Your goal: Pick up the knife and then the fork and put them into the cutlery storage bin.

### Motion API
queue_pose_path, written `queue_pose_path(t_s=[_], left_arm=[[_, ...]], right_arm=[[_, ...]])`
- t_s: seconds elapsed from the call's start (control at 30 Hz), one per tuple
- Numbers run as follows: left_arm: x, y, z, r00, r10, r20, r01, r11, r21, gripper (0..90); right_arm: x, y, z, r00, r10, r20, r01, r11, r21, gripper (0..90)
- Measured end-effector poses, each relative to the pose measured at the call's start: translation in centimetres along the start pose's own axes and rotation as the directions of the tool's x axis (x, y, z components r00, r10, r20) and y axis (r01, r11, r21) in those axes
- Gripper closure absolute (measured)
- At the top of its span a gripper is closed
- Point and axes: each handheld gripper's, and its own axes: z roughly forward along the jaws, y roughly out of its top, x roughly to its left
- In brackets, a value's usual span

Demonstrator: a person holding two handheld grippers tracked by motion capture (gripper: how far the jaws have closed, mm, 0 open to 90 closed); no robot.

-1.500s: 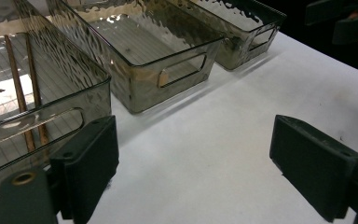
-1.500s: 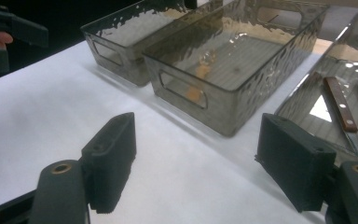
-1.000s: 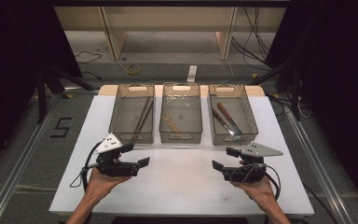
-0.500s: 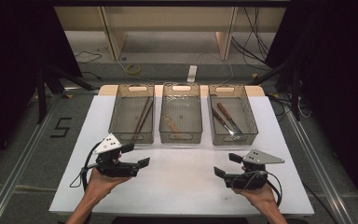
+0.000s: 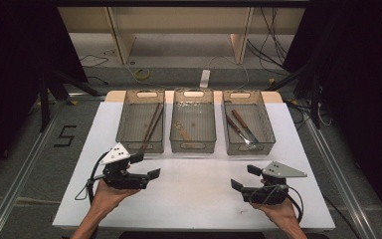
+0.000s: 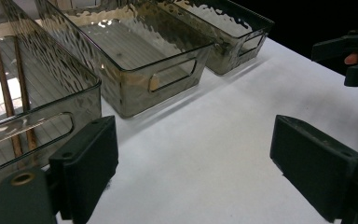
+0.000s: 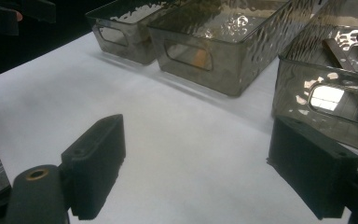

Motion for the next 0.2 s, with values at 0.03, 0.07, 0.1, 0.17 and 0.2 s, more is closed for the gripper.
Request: queue_pose_path(t_s=[0.03,0.07,0.1,0.17,0.2], left_arm=[[0.0,0.0,0.01,1.0,0.0,-0.001,0.0,1.0,0.0,14.5],[0.0,-0.01,0.03,1.0,-0.001,0.0,0.001,1.0,0.001,14.5],[0.01,-0.01,0.04,1.0,0.002,0.0,-0.002,1.0,0.003,14.5],[-0.01,-0.01,0.04,1.0,0.003,0.002,-0.003,1.0,0.006,14.5],[-0.01,-0.01,0.05,1.0,0.003,0.002,-0.003,1.0,0.007,14.5]], right_arm=[[-0.01,0.0,0.0,1.0,0.0,0.0,0.0,1.0,-0.001,19.3],[-0.02,0.0,-0.01,1.0,0.0,0.0,0.0,1.0,-0.001,19.3],[-0.04,0.0,-0.01,1.0,-0.001,0.001,0.001,1.0,-0.003,19.3],[-0.05,0.0,-0.01,1.0,-0.001,0.002,0.001,1.0,-0.002,19.3],[-0.05,0.0,0.0,1.0,-0.001,0.002,0.001,1.0,-0.001,19.3]])
